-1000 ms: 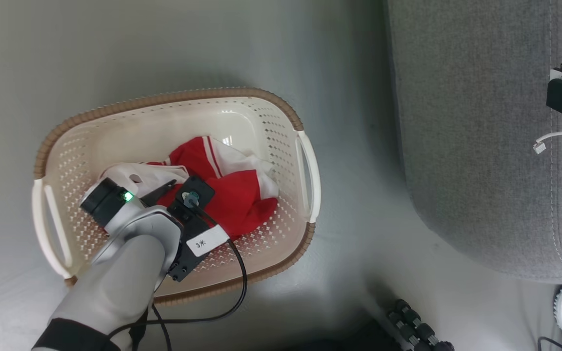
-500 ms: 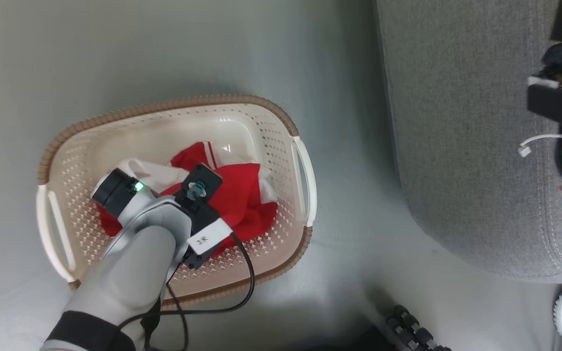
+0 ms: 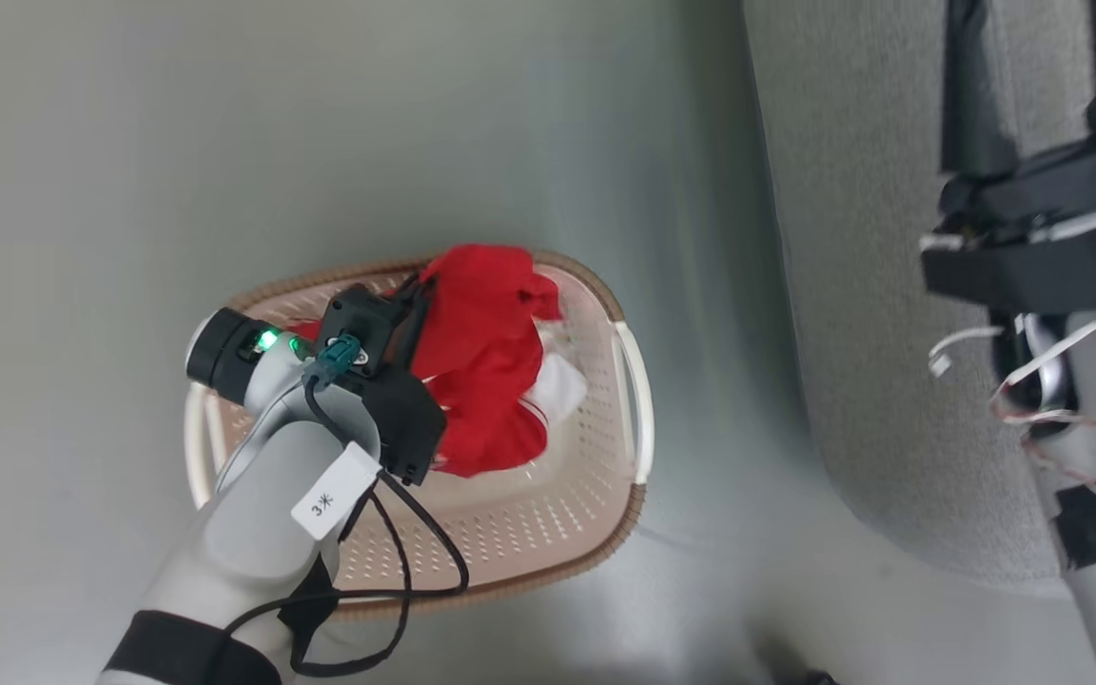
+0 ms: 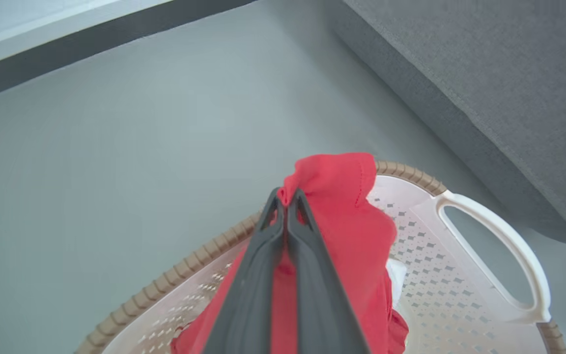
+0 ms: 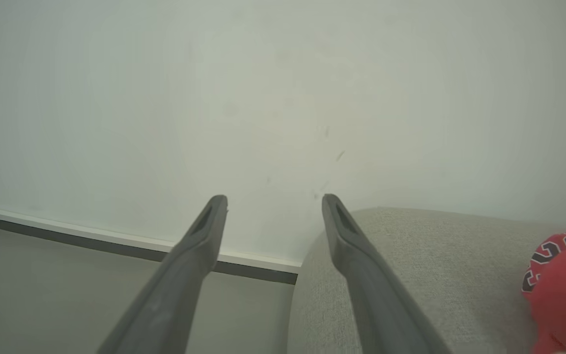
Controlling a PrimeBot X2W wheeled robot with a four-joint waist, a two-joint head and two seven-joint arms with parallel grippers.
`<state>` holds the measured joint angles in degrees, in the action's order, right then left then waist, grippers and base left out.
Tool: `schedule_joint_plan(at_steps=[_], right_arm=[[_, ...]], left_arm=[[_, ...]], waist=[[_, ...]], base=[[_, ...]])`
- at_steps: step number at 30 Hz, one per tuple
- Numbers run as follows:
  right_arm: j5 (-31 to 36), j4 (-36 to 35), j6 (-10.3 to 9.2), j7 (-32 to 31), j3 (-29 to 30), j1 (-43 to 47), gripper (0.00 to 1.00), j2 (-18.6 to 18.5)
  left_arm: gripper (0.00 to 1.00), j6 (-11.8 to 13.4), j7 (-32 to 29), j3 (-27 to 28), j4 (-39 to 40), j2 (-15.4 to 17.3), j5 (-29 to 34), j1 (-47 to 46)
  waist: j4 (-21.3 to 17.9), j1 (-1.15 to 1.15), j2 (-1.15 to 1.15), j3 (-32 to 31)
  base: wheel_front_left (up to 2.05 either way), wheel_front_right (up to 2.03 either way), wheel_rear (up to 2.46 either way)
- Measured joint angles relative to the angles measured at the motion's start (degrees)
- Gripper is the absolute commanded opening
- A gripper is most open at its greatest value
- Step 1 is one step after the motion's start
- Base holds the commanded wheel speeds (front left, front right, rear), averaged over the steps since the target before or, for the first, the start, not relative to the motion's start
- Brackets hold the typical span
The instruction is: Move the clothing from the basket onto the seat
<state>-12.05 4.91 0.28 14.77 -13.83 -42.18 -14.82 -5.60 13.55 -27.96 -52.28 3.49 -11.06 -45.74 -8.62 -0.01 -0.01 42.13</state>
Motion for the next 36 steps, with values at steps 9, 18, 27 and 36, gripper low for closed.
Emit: schedule_joint_plan(at_steps=[9, 18, 27, 36], right_arm=[[-0.01, 3.71, 0.08, -0.01, -0.11, 5.77, 1.00, 1.43], [-0.05, 6.45, 0.08, -0.02, -0.88, 10.03, 1.00, 3.48], [-0.12, 10.04, 0.76, -0.05, -2.97, 13.88, 1.00, 6.05], [-0.11, 13.72, 2.78, -0.05, -5.15, 18.24, 1.00, 6.70]], left_arm=[[0.00, -0.55, 0.70, 0.31, 4.38, -0.47, -1.98, 0.53], [0.00, -1.03, 0.75, 0.27, 9.13, -0.70, -2.86, 0.47], [0.00, -1.47, 0.75, 1.09, 14.70, -0.58, -3.71, 0.46], [0.00, -1.55, 0.76, 0.49, 16.97, -0.70, -5.92, 0.35]], waist=[[3.13, 0.00, 0.00, -6.94], [5.24, -0.01, 0.00, -13.47], [6.03, 0.00, 0.00, -21.78], [5.48, -0.01, 0.00, -29.90]], base=[[0.00, 0.00, 0.00], [0.00, 0.00, 0.00], [0.00, 0.00, 0.00], [0.00, 0.00, 0.00]])
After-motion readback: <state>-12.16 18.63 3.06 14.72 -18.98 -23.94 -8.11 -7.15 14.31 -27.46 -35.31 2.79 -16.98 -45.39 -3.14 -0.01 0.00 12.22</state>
